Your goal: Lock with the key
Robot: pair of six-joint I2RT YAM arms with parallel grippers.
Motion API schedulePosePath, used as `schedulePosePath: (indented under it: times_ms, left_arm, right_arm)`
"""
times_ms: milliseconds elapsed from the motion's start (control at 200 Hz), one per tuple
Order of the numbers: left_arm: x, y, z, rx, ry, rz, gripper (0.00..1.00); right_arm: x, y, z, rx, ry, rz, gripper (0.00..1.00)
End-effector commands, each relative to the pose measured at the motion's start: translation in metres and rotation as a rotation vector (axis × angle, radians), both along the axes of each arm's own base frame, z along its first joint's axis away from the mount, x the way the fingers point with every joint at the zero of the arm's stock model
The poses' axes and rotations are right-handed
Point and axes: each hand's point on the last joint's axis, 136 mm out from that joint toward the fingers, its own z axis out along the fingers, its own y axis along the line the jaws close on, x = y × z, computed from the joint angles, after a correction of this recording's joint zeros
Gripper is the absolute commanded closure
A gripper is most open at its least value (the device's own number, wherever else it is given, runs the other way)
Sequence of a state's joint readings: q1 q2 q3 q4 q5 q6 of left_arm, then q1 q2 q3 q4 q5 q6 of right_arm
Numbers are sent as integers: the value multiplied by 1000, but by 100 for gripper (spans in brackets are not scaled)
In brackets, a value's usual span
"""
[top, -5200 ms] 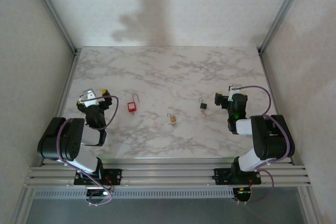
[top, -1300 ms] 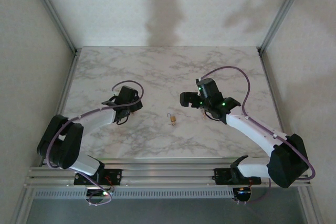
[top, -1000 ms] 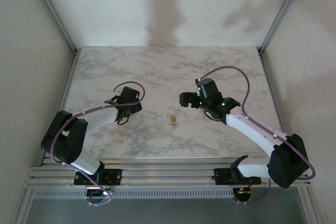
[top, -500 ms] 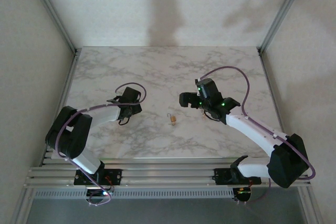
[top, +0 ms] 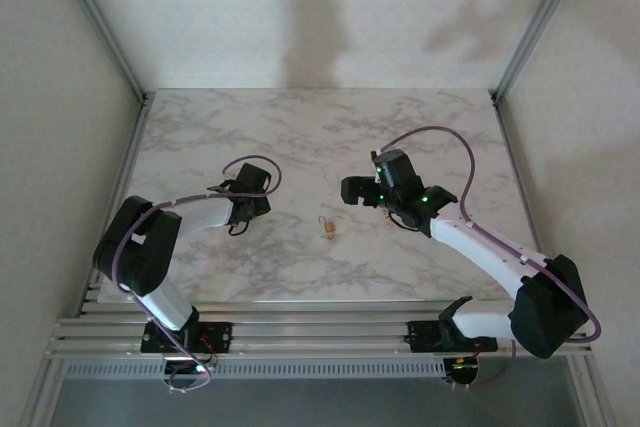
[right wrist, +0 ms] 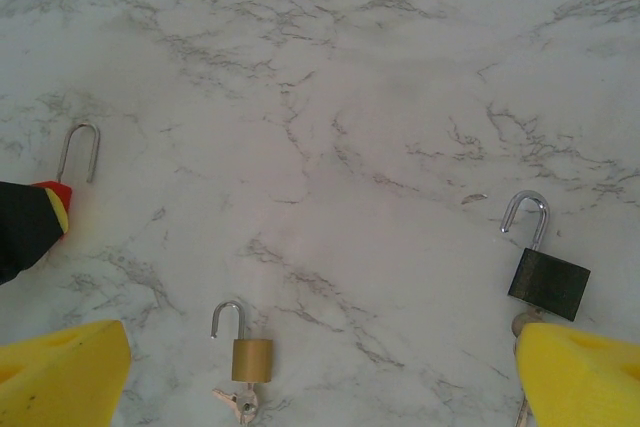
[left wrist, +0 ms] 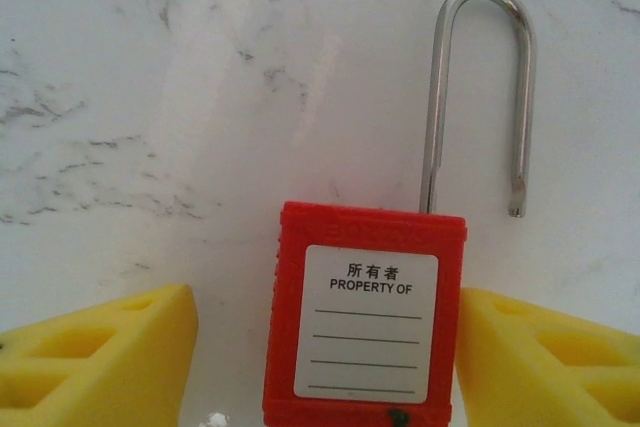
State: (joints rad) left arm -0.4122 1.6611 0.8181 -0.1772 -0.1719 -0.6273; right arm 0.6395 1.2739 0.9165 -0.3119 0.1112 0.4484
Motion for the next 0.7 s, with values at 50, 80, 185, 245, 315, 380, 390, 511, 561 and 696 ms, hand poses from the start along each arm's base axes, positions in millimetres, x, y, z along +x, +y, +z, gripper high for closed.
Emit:
schedulePosePath:
  times_ms: [50,80,185,245,315,380,390,511,561,696]
  left_arm:
    - [6,-3,3,26,-9,-12,37]
    - [7,-3,3,27,-11,-10,38]
    - [7,-3,2,29,-10,-11,42]
    - [7,-3,2,32,-8,-11,43]
    - [7,-2,0,37,-6,-11,45]
    - [7,-2,-1,41,-4,-11,46]
    - [7,-1,-1,42,-3,-10,47]
    - [7,-1,-2,45,-3,-11,50]
    - [7,-2,-3,47,-1,-12,51]
    - [7,-1,-4,49,2,-12,52]
  right_arm:
    - [0,3,7,-14,-12,14,1]
    - [0,3,8,-12,-13,13,1]
    - [0,3,8,-13,-13,15,1]
    - [0,3,7,-16,-13,13,1]
    - [0,3,7,-14,-12,13,1]
    - [0,3,6,-14,-10,13,1]
    - [-1,4,7,-13,-11,14,1]
    - [0,4,6,-14,-10,15,1]
    - [0,4,5,-17,-9,16,1]
    - [0,4,5,-16,-9,15,1]
